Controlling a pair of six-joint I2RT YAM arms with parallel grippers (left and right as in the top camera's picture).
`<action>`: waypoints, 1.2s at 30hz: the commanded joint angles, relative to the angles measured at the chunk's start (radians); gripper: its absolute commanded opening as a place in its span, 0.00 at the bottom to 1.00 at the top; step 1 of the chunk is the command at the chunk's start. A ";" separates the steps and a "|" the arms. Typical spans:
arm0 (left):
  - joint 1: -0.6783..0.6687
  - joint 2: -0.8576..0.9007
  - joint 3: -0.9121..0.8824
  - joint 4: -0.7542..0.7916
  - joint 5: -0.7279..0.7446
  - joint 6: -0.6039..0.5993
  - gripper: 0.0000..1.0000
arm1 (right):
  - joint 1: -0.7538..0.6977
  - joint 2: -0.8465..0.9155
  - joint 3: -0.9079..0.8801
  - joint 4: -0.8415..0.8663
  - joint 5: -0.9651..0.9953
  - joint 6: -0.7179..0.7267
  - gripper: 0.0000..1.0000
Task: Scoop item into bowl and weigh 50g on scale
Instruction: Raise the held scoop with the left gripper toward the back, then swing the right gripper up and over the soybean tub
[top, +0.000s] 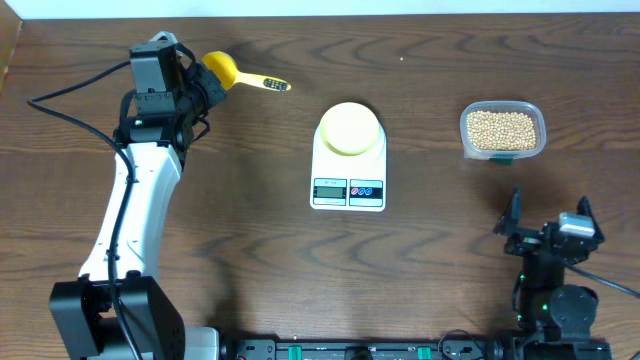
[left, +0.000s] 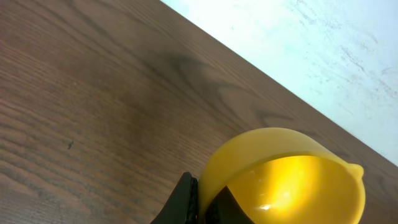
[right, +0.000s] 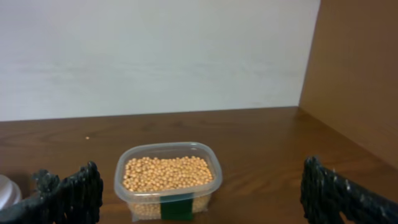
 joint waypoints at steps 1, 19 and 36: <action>0.003 -0.013 0.019 0.005 -0.002 -0.001 0.08 | -0.022 0.095 0.084 -0.008 -0.001 0.017 0.99; 0.003 -0.013 0.019 0.004 -0.002 -0.001 0.07 | -0.055 0.905 0.666 -0.115 -0.301 -0.030 0.99; 0.003 -0.013 0.019 0.005 -0.002 -0.001 0.08 | -0.081 1.433 1.179 -0.135 -0.772 0.184 0.99</action>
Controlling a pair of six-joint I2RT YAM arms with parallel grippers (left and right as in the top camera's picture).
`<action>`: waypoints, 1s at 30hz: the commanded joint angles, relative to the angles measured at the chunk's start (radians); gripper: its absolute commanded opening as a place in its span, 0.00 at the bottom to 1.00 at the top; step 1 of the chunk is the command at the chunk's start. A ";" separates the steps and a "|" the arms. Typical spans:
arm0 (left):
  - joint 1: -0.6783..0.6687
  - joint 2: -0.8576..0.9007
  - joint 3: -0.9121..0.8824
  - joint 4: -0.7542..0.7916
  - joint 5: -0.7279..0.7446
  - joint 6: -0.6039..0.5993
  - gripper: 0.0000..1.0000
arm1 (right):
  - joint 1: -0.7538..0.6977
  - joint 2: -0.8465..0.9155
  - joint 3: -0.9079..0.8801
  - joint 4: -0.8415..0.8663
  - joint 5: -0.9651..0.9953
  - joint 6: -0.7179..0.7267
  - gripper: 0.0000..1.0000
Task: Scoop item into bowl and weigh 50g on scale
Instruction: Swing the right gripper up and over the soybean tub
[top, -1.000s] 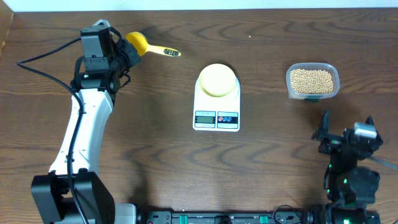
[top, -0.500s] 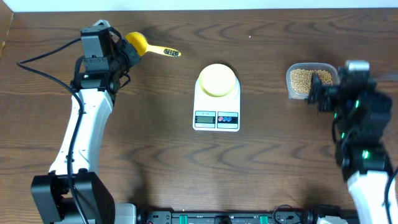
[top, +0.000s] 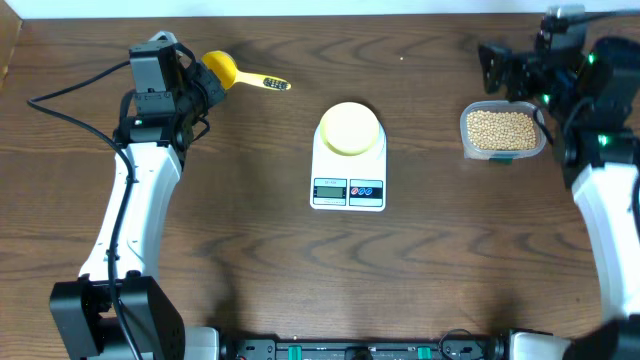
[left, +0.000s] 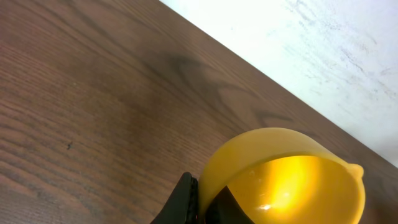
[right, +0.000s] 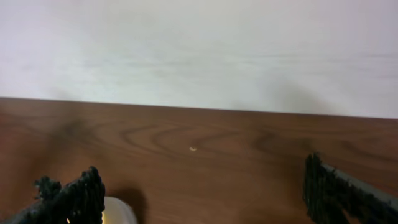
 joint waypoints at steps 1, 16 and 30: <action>0.003 -0.013 0.019 0.003 -0.003 0.002 0.08 | -0.004 0.082 0.091 -0.003 -0.172 0.096 0.99; 0.003 -0.013 0.019 0.011 -0.002 -0.044 0.07 | 0.048 0.392 0.249 0.272 -0.533 0.372 0.99; 0.001 -0.012 0.019 0.028 -0.002 -0.085 0.08 | 0.196 0.591 0.250 0.646 -0.480 0.593 0.99</action>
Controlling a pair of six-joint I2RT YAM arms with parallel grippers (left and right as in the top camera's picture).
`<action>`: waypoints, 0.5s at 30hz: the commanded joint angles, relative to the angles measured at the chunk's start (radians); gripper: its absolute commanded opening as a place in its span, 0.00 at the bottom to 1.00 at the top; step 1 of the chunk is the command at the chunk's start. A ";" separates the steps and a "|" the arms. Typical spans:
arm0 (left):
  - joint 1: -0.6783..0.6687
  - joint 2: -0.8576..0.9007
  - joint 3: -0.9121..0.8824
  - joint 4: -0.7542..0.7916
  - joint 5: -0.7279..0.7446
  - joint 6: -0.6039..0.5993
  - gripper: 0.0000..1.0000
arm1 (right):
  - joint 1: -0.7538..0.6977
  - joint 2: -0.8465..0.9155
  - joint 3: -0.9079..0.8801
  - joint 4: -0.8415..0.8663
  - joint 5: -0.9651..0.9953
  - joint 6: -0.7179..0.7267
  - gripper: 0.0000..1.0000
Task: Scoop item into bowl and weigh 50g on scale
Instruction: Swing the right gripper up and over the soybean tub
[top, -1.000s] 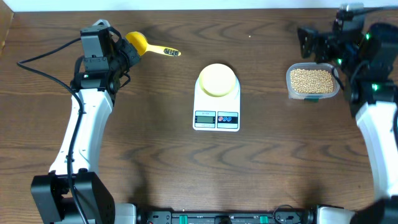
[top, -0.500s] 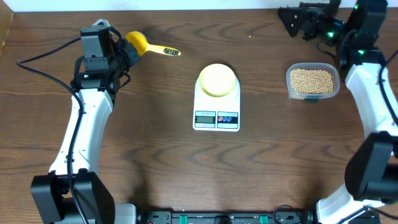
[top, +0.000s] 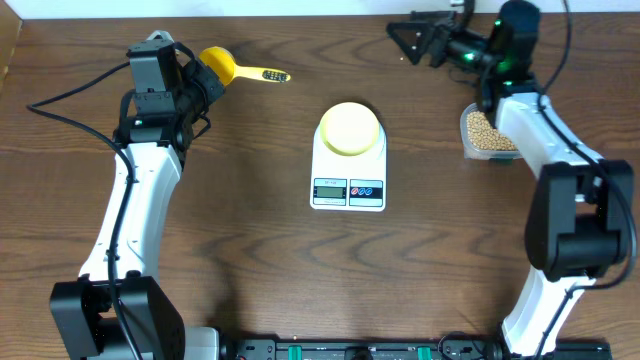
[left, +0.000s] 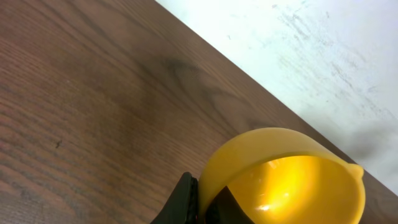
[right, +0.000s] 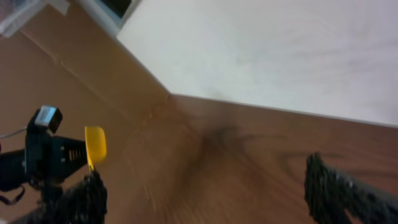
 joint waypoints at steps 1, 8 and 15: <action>0.000 -0.012 0.019 0.005 -0.002 -0.008 0.08 | 0.025 0.023 0.018 0.056 0.004 0.116 0.99; -0.020 -0.012 0.019 0.013 -0.002 -0.007 0.08 | 0.069 0.024 0.018 0.055 0.019 0.116 0.99; -0.023 -0.012 0.018 0.013 -0.002 -0.008 0.08 | 0.109 0.024 0.018 0.053 0.034 0.116 0.99</action>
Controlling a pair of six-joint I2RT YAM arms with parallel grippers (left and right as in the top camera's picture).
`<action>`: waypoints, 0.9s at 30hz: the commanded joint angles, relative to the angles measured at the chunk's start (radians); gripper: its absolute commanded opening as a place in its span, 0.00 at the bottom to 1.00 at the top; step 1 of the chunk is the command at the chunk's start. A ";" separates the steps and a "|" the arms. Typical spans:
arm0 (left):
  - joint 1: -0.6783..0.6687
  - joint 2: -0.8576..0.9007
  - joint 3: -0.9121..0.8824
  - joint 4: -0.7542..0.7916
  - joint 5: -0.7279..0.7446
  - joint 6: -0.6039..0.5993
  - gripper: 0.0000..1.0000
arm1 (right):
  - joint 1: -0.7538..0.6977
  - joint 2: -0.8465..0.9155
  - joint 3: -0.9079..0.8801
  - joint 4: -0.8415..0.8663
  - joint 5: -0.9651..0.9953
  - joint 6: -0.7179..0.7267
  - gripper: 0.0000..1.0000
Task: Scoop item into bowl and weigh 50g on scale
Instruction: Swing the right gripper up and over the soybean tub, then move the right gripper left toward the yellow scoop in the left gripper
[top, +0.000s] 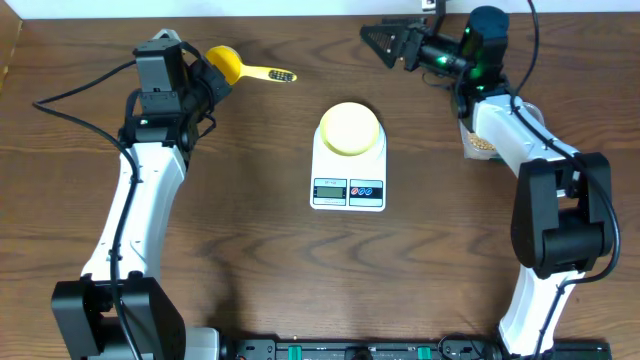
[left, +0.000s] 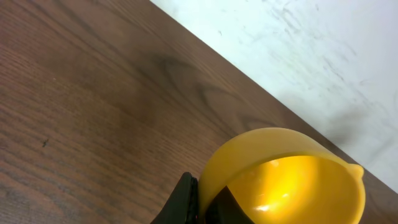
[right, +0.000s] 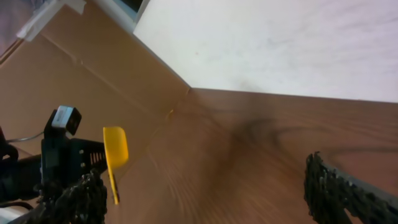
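My left gripper (top: 205, 80) is shut on the cup end of a yellow scoop (top: 224, 67) at the far left, its handle pointing right. The left wrist view shows the empty scoop cup (left: 283, 174) pinched at its rim by a black finger (left: 186, 198). A white scale (top: 349, 165) carries a pale yellow bowl (top: 350, 128) at mid table. My right gripper (top: 385, 42) is open and empty, raised near the far edge and pointing left; its fingers (right: 73, 200) frame the distant scoop (right: 115, 149). A tub of beans (top: 482, 138) lies partly under the right arm.
A white wall runs along the table's far edge (top: 300, 18). Brown board walls the left side (right: 93, 74). The scale's display and buttons (top: 347, 190) face the front.
My right gripper has shifted further left along the far edge, still open. The left gripper with the scoop has edged slightly right.
At first the right arm sat low at the front right, open, facing the bean tub. Then it was up over the tub at the far right. Later it pointed left along the far edge, now further left. The left gripper held the scoop throughout.
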 joint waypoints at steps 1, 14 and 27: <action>0.000 -0.012 0.019 0.006 -0.003 -0.005 0.08 | 0.025 0.000 0.018 -0.005 0.012 0.011 0.99; -0.003 -0.012 0.018 0.005 -0.002 -0.013 0.08 | 0.032 0.000 0.018 -0.005 0.020 0.011 0.99; -0.078 -0.012 0.018 0.096 -0.003 -0.016 0.08 | 0.039 0.000 0.018 -0.004 0.019 0.071 0.99</action>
